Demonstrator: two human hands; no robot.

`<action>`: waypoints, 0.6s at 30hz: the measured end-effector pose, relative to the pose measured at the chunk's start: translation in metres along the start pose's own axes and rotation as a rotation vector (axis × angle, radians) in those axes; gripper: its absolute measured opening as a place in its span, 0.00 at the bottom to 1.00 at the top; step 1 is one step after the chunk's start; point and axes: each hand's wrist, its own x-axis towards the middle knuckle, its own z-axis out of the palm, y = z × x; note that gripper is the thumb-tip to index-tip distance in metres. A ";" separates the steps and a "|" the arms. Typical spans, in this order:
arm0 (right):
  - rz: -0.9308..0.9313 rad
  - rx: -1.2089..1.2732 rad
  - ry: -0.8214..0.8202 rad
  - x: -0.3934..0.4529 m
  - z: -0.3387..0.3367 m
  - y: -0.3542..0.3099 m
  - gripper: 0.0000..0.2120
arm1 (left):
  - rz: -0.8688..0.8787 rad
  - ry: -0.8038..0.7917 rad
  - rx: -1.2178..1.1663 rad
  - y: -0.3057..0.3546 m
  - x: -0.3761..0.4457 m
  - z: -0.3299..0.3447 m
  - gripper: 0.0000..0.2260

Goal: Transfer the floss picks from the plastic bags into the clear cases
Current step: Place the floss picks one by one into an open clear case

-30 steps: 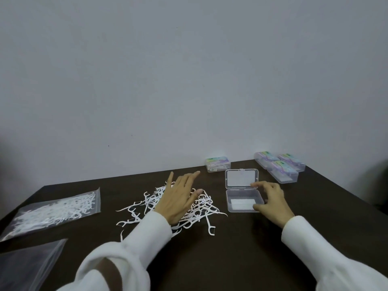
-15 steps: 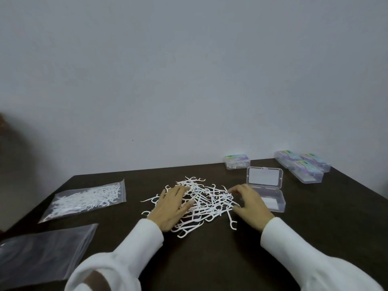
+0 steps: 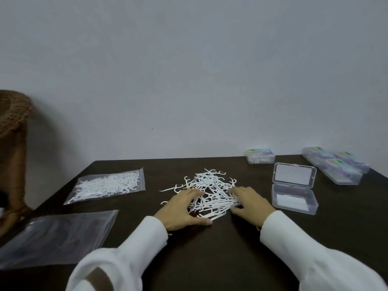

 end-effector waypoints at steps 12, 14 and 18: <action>-0.240 -0.246 0.077 -0.001 -0.005 -0.011 0.17 | 0.003 0.129 0.209 0.008 -0.004 -0.004 0.28; -0.265 -0.323 0.101 0.000 -0.004 -0.017 0.15 | 0.010 0.142 0.192 0.011 -0.004 -0.005 0.24; -0.262 -0.429 0.094 0.001 -0.001 -0.024 0.10 | 0.026 0.192 0.243 0.014 0.001 -0.009 0.14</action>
